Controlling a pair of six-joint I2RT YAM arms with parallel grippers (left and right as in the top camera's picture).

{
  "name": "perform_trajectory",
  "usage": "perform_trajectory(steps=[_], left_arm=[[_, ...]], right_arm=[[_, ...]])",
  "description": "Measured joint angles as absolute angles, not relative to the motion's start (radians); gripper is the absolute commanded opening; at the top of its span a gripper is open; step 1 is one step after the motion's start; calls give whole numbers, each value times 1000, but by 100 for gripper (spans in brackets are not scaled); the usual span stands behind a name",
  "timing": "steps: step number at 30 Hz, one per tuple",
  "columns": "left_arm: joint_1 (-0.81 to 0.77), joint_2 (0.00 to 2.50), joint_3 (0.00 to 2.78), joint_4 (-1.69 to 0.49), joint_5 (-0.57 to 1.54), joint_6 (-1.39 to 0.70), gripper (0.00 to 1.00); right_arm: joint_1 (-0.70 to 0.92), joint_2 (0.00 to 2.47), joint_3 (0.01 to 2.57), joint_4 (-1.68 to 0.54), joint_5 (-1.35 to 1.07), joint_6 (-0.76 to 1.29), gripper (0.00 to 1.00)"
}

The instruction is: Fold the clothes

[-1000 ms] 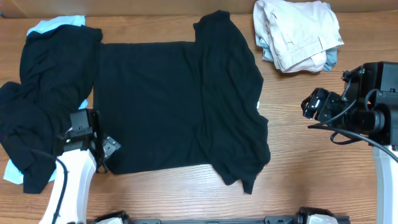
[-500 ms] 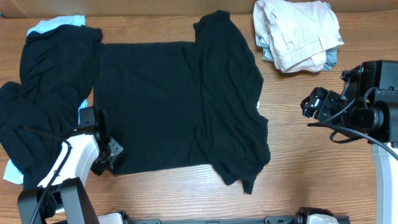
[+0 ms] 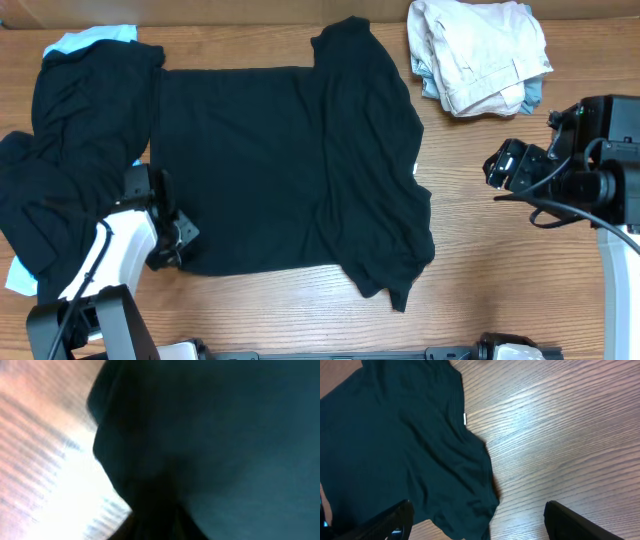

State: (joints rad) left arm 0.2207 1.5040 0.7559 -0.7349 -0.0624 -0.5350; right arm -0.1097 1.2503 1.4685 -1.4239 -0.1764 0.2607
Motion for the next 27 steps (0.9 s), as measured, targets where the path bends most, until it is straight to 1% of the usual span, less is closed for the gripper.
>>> perform_trajectory(steps=[3,7,11,14,18,19,20,22,24,26,27], left_arm=[[221,1504,793,-733,-51,-518,6],[221,1504,818,-763,-40,-513,7],[221,1504,868,-834,-36,-498,9],[221,1504,913,-835,-36,-471,11],[221,1504,940,-733,-36,-454,21],[220,1504,941,-699,-36,-448,28],[220,1507,941,-665,-37,-443,33],[216,1512,942,-611,-36,-442,39],[210,1525,943,-554,-36,-439,48],[197,1545,944,-496,-35,-440,54],[189,1557,944,-470,-33,-440,55]], right_arm=[[-110,1254,1468,-1424,-176,261,87],[-110,1254,1468,-1425,-176,262,87],[-110,1254,1468,-1425,-176,261,87],[-109,1254,1468,-1424,-176,261,87],[-110,1254,1468,-1424,-176,261,87],[-110,1254,1468,-1424,-176,261,87],[-110,1254,1468,-1425,-176,261,87],[-110,1254,1468,-1424,-176,261,87],[-110,1254,1468,-1425,-177,261,87],[-110,1254,1468,-1425,-177,262,87],[-110,1254,1468,-1424,-176,261,87]])
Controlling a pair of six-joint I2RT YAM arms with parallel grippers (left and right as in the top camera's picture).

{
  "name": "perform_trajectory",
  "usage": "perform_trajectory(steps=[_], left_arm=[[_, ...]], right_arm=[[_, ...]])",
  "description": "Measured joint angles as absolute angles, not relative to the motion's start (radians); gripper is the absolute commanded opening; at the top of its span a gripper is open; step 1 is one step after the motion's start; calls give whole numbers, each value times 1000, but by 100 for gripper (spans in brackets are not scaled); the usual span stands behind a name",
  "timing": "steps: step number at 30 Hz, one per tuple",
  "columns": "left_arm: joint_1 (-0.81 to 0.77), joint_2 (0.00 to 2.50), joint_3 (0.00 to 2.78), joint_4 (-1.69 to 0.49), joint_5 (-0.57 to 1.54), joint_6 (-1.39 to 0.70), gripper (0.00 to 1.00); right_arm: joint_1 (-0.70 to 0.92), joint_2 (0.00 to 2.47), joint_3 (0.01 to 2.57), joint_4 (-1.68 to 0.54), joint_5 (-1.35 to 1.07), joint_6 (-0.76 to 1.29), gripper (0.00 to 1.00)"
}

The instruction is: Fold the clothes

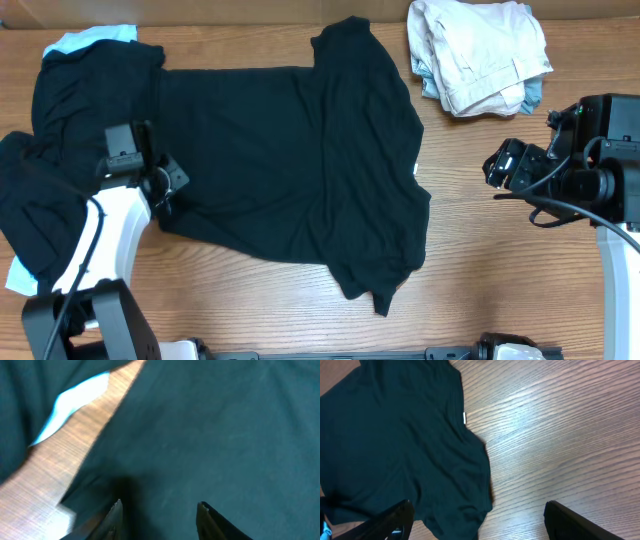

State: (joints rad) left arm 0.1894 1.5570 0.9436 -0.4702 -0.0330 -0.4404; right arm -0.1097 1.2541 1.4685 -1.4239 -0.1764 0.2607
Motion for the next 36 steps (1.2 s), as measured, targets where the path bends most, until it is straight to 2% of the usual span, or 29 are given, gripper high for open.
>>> perform_trajectory(steps=[5,13,18,28,34,36], left_arm=[[165,1589,945,-471,-21,-441,60],[229,1577,1071,-902,13,-427,62],[295,1520,1092,-1000,19,-399,62],[512,1472,821,-766,187,-384,61],[530,1472,738,-648,236,-341,60],[530,1472,733,-635,241,-300,56]], right_arm=[[-110,1254,1468,-1425,-176,262,87],[-110,1254,1468,-1422,-177,261,87],[-110,1254,1468,-1426,-176,261,87],[-109,1254,1468,-1428,-176,261,88],[-110,1254,1468,-1425,-176,260,88],[-110,1254,1468,-1425,-176,260,88]])
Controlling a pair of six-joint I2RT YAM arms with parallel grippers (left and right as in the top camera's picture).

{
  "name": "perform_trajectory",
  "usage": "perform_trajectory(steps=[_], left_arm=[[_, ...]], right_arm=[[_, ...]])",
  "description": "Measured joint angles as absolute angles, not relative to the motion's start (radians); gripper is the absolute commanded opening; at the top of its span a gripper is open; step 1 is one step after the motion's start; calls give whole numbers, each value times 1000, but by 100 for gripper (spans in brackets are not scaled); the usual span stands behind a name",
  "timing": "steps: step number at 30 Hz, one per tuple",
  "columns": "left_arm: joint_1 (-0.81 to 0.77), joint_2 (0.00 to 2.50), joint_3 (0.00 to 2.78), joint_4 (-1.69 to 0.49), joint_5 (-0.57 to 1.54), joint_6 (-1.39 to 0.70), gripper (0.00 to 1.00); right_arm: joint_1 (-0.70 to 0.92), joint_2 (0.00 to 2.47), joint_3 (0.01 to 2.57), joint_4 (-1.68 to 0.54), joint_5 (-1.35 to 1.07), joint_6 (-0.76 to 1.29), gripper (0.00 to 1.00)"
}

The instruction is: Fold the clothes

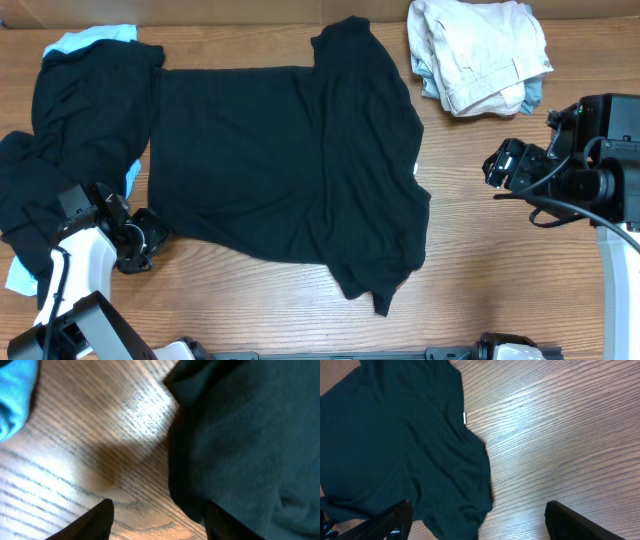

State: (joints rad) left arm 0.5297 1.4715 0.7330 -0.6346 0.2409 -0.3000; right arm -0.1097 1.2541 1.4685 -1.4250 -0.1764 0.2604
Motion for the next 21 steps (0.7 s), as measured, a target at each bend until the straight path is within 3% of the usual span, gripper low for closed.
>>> perform_trajectory(steps=[18,21], left_arm=[[523,1472,821,-876,243,-77,66],[523,1472,822,-863,216,-70,74]], right_arm=[[-109,1262,1468,-1414,-176,261,88],[-110,1268,1468,-1413,-176,261,88]])
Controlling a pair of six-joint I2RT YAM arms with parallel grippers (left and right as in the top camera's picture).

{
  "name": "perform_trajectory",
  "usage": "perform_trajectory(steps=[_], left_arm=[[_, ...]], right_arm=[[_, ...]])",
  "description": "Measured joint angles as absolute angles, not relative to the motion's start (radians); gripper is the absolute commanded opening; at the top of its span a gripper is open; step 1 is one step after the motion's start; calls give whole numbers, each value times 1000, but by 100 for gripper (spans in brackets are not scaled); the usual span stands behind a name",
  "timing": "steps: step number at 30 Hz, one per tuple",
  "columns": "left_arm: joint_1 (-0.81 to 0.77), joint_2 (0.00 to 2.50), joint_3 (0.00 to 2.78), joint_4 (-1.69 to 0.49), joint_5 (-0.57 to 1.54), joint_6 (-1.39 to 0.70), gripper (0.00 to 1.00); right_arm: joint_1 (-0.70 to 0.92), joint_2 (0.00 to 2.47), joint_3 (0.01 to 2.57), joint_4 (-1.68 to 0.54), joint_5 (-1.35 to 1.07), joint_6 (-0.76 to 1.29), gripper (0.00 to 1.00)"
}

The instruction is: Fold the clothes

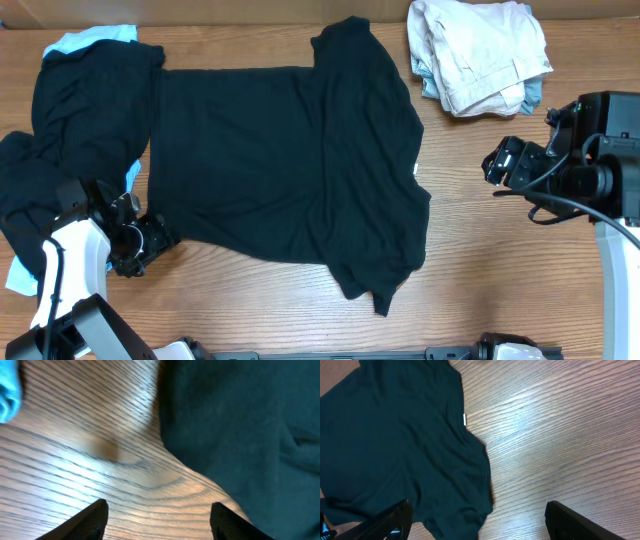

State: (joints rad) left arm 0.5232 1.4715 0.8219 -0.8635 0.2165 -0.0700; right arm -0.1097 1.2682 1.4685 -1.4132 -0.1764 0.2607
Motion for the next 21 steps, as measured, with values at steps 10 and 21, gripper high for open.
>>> perform_trajectory(steps=[10,21], left_arm=[[523,1517,821,-793,118,-53,81],[523,1598,810,-686,135,-46,71]], right_arm=[[-110,1270,1468,-1399,-176,253,90],[-109,1270,1468,-1398,-176,235,91]])
